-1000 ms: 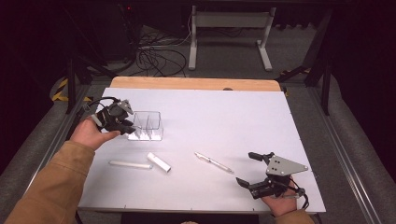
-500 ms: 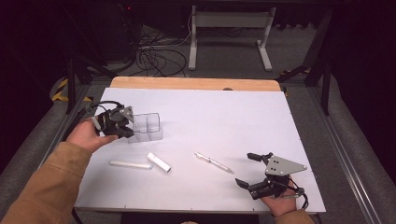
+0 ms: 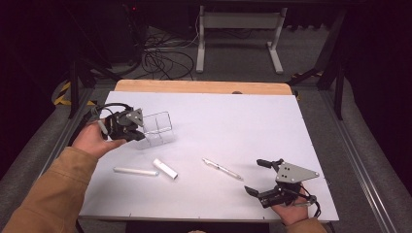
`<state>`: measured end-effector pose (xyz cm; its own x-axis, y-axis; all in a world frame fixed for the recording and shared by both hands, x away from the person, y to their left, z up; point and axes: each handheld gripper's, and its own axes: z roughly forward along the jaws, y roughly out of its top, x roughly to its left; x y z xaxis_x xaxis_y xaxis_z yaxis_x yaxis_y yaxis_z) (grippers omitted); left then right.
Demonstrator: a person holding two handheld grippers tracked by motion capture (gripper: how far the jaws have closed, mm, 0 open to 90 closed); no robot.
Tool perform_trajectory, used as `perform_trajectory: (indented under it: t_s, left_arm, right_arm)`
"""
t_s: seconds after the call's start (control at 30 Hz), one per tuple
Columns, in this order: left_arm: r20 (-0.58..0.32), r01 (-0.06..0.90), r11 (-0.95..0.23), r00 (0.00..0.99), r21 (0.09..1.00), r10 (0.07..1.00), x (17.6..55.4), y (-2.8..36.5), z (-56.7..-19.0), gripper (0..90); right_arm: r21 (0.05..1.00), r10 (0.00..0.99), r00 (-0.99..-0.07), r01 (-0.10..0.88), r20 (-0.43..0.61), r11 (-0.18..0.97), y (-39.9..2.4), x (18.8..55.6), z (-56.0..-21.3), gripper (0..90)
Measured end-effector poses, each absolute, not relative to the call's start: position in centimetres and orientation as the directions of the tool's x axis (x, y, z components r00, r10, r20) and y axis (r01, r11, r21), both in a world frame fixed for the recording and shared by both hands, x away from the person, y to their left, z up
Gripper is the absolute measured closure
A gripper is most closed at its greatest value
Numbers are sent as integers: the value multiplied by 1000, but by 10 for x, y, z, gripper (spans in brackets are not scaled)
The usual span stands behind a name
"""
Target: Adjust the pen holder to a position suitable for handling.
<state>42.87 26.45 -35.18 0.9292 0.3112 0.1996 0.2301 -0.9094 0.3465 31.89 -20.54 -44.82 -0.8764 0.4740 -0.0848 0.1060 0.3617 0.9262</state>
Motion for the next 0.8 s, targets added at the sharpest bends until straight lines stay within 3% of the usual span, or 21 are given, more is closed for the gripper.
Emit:
perform_trajectory:
  t_s: [0.8]
  left_arm:
    - [220,-15,-943,974,332,62,439,168,-347,883]
  right_arm:
    - [926,469,-879,103,-86,363,-207,318,-448,70]
